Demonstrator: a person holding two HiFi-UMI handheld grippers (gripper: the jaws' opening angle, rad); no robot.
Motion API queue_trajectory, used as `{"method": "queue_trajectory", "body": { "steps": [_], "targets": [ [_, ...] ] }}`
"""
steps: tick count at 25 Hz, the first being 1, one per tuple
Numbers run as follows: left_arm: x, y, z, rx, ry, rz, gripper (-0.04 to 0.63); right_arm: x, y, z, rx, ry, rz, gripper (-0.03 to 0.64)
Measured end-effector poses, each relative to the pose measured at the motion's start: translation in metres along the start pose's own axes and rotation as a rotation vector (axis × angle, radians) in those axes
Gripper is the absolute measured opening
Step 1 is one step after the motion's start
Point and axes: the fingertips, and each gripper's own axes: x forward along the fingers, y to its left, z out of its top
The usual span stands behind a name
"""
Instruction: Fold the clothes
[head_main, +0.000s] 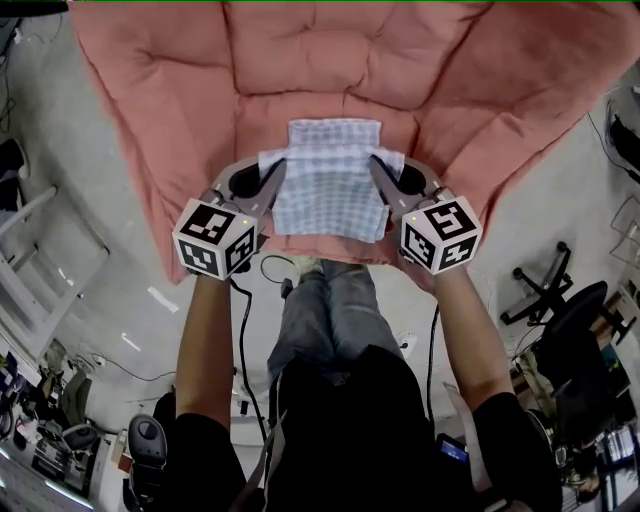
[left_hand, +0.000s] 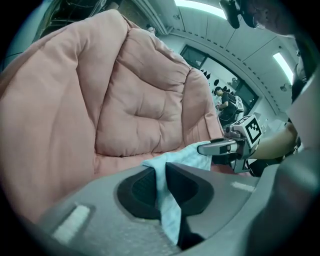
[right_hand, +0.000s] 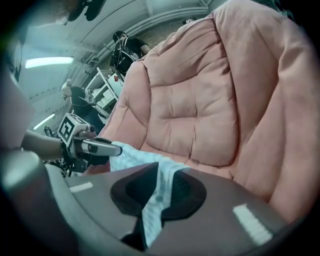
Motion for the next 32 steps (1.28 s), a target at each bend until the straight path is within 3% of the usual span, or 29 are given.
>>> {"method": "queue_trajectory", "body": {
  "steps": [4, 7, 11, 13, 23, 29, 32],
  "targets": [
    [0.007, 0.008, 0.000, 0.001, 0.032, 0.018, 0.079, 0.009, -0.008, -0.002, 0.002, 0.047, -0.007, 0.072],
    [0.018, 0.012, -0.012, 0.014, 0.103, 0.028, 0.223, 0.015, -0.018, -0.012, 0.028, 0.099, -0.017, 0.207],
    [0.027, 0.021, -0.033, 0.070, 0.186, 0.063, 0.319, 0.018, -0.024, -0.016, 0.042, 0.107, -0.032, 0.206],
    [0.030, 0.026, -0.037, 0.105, 0.210, 0.089, 0.325, 0.019, -0.025, -0.016, 0.038, 0.106, -0.032, 0.206],
    [0.012, 0.013, -0.011, 0.095, 0.125, 0.115, 0.311, 0.001, -0.008, 0.001, -0.030, 0.060, -0.043, 0.147],
    [-0.045, -0.028, 0.026, 0.073, 0.018, 0.132, 0.198, -0.057, 0.040, 0.031, -0.094, -0.001, -0.053, 0.076],
    [-0.085, -0.041, 0.068, 0.052, -0.100, 0.160, 0.128, -0.092, 0.062, 0.066, -0.107, -0.076, -0.073, 0.063]
  ]
}}
